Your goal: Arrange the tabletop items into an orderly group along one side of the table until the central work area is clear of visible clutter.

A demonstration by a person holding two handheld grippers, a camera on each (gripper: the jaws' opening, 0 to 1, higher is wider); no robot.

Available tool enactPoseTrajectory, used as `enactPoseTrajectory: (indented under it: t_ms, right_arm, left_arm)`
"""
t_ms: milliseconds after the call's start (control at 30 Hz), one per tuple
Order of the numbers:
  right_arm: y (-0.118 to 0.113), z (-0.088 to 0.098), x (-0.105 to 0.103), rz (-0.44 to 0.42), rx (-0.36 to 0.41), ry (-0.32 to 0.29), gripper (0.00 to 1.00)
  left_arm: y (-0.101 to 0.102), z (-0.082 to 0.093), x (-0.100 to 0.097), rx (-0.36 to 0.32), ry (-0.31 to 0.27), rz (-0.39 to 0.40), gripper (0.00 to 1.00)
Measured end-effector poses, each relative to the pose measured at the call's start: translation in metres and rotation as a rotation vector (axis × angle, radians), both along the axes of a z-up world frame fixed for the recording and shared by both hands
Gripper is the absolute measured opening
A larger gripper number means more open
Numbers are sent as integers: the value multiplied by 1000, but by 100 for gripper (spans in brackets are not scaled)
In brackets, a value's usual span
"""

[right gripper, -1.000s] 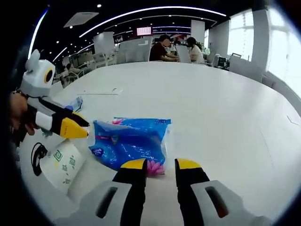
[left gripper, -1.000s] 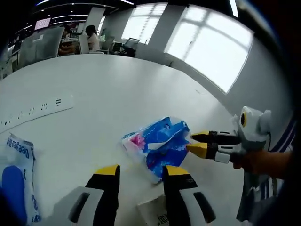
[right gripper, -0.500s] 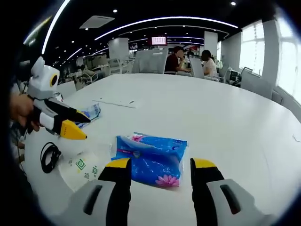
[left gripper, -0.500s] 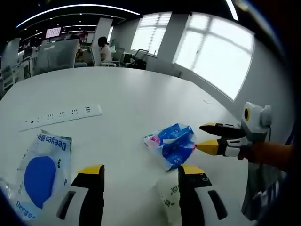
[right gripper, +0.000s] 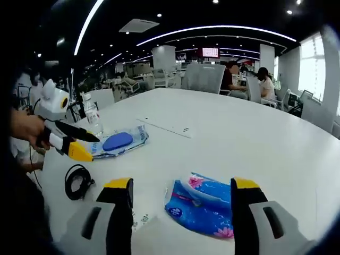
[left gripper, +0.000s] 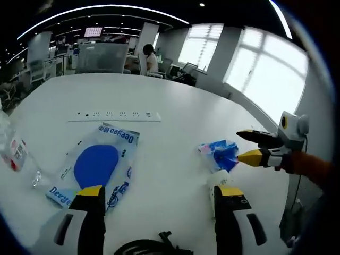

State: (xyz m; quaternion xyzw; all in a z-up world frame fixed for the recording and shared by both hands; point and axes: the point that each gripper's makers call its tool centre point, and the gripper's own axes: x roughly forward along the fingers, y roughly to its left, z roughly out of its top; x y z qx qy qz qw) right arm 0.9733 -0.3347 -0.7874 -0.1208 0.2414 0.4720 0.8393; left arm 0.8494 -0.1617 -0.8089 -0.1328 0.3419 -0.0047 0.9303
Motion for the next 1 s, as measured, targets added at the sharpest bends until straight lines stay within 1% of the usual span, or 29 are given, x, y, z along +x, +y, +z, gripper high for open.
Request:
enactPoseTrajectory:
  t_ms: [67,133,200,300,400,500,600,633,733,800,900,933,1000]
  right_arm:
    - [10,2,-5,26,-1,6,78]
    - [16,-1,-5,46,-3,10,79]
    - [24,-2,-9,70,-12,12,81]
    - [39,1,-15,117,-14,5,86]
    - [51,2,-20,155,-12,8,88]
    - [65,6,-23,189,-18,2,89]
    - [76,6,-22,220,-25,0,90]
    - [81,8,-24,236,-26,-5,89]
    - [93,10,-26,260,-31,-8,88]
    - [103,12,-28,280,-34,-10,87]
    - [115,10,-29,308,-39,-2,87]
    - [120,9,-31,319,-39,7,87]
    - [127,8,-33,329,-44,6,87]
  left_arm:
    - [6,0,-7,7,1,13,91]
    - [12,0,-13,4,0,31,94]
    - [17,0,-20,9,-1,44,100]
    - [27,-1,-29,35,2,63,100]
    - [29,0,-35,16,2,64,100]
    - [34,1,-41,11,3,85,100]
    - [36,1,-44,-5,6,90,100]
    - [36,1,-45,-8,5,87,100]
    - [37,0,-50,5,16,66,100]
    - [37,-1,-52,-1,19,61,100]
    - [41,-1,-54,-10,24,78,100]
    - [46,-2,-55,-21,29,100,100]
    - [51,-1,-57,-29,28,132,100]
